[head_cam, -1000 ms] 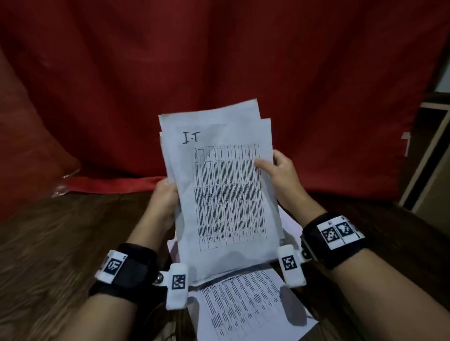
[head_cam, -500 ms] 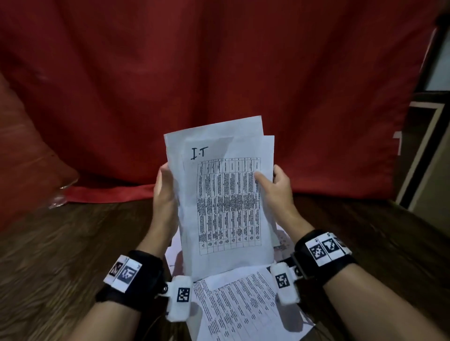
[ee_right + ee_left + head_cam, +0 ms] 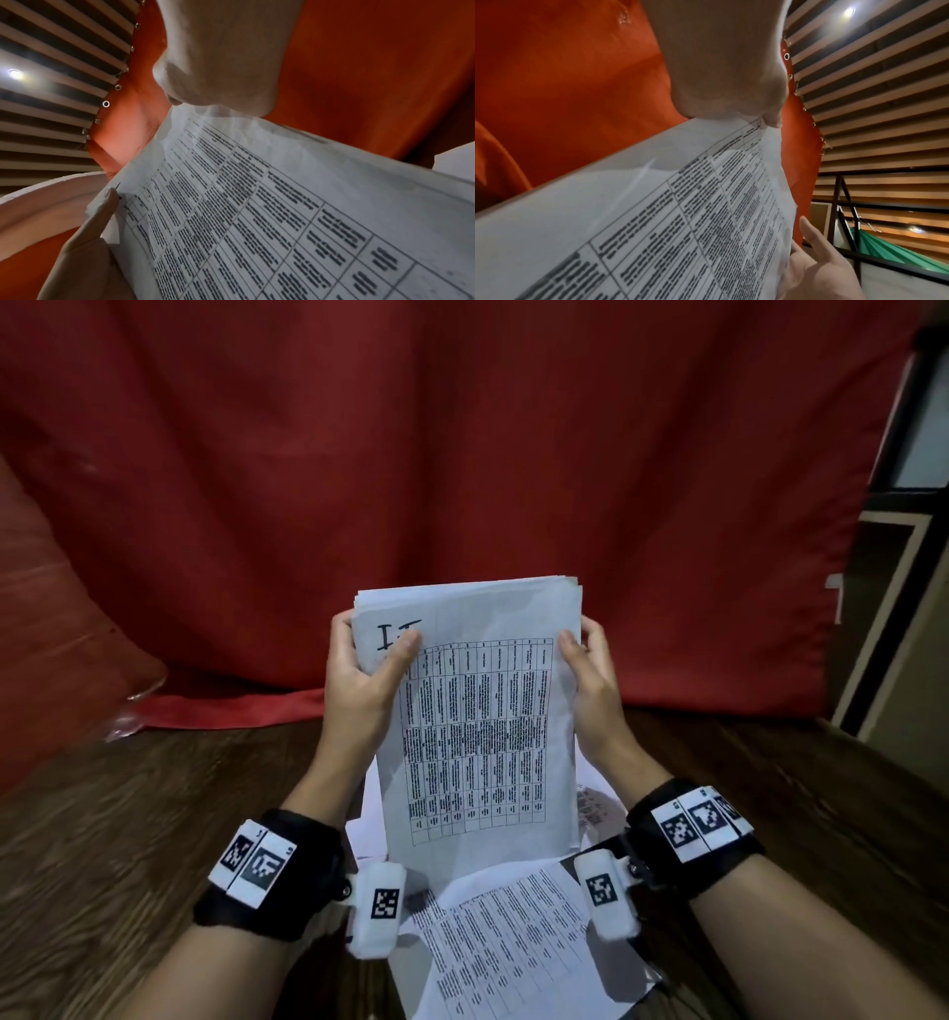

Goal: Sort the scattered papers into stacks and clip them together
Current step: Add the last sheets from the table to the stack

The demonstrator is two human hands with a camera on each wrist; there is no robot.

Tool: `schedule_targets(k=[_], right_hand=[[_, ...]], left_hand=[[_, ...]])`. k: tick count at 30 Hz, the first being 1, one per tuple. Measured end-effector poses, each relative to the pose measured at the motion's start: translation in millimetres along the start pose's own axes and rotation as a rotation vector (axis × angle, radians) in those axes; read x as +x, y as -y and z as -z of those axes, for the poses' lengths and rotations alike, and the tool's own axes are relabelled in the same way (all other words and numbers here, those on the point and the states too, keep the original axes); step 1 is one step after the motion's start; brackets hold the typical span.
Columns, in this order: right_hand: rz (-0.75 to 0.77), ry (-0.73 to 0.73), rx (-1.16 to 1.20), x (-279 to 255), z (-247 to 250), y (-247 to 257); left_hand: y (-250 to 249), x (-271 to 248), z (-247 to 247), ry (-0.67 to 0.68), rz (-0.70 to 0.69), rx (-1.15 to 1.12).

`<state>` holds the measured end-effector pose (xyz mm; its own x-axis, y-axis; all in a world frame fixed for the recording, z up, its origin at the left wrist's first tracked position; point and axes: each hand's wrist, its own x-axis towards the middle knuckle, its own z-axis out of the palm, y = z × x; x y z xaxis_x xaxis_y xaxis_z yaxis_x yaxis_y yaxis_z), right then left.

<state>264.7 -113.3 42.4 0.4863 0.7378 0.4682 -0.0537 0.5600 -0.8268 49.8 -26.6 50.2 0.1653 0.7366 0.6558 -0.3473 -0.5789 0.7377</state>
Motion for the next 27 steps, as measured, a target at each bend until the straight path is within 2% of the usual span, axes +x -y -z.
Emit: schedule_targets(k=[2,4,8,10,14,17,21,27], right_hand=[[-0.001,-0.012,0.008,-1,2,4],[-0.032,-0.022,0.024,-2,8,3],[-0.266,0.078,0.063,-5,17,-3],[-0.300,0.080,0.003,-6,17,-4],[-0.130,0.102,0.007,-8,12,7],[-0.062,0.186,-0.002,-11,11,13],[-0.130,0.201,-0.124,-23,17,-3],[-0.275,0.260,-0.374,-25,31,-32]], left_hand=[[-1,-1,1,0.025,0.051,-0.039],[1,-1,7,0.076,0.159,-0.106],[8,-5,16,0.305,0.417,-0.158],[6,-6,14,0.269,0.415,-0.121],[-8,-7,7,0.120,0.276,-0.048],[-12,-8,7,0.083,0.221,-0.047],[8,-23,14,0.083,0.273,-0.024],[25,-35,28,0.195,0.353,0.118]])
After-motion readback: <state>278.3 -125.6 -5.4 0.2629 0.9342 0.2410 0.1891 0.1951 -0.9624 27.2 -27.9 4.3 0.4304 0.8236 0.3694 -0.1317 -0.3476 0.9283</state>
